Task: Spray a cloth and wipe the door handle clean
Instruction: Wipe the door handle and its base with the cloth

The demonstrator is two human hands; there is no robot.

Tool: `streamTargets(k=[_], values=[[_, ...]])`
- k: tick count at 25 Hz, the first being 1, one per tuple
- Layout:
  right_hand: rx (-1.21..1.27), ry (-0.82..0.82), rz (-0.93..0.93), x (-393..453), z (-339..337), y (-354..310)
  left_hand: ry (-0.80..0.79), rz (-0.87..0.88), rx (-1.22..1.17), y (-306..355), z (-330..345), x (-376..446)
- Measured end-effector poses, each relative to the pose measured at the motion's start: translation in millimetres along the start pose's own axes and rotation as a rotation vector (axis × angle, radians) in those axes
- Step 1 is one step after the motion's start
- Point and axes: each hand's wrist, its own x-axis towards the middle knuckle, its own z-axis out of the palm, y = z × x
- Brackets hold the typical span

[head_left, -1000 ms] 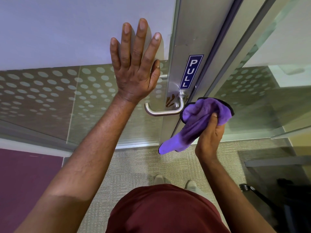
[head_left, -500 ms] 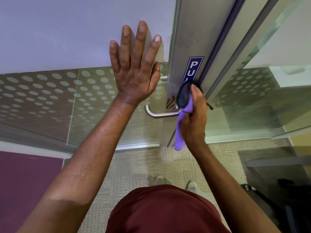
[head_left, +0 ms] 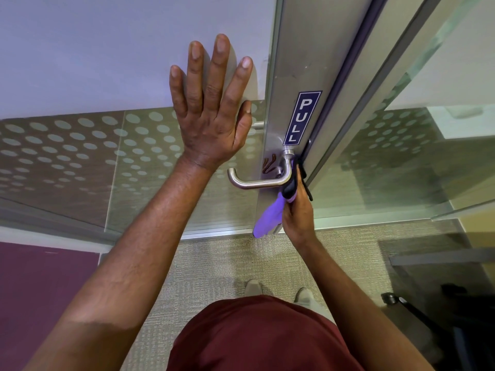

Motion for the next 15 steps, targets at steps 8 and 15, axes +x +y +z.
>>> streamTargets(k=[8,15], values=[[0.349,0.118,0.166,-6,1,-29,0.005,0.031,0.019,2,-1,1],[0.174,0.092,-0.04,-3,-2,-22,0.002,0.033,0.009,1,-1,3]])
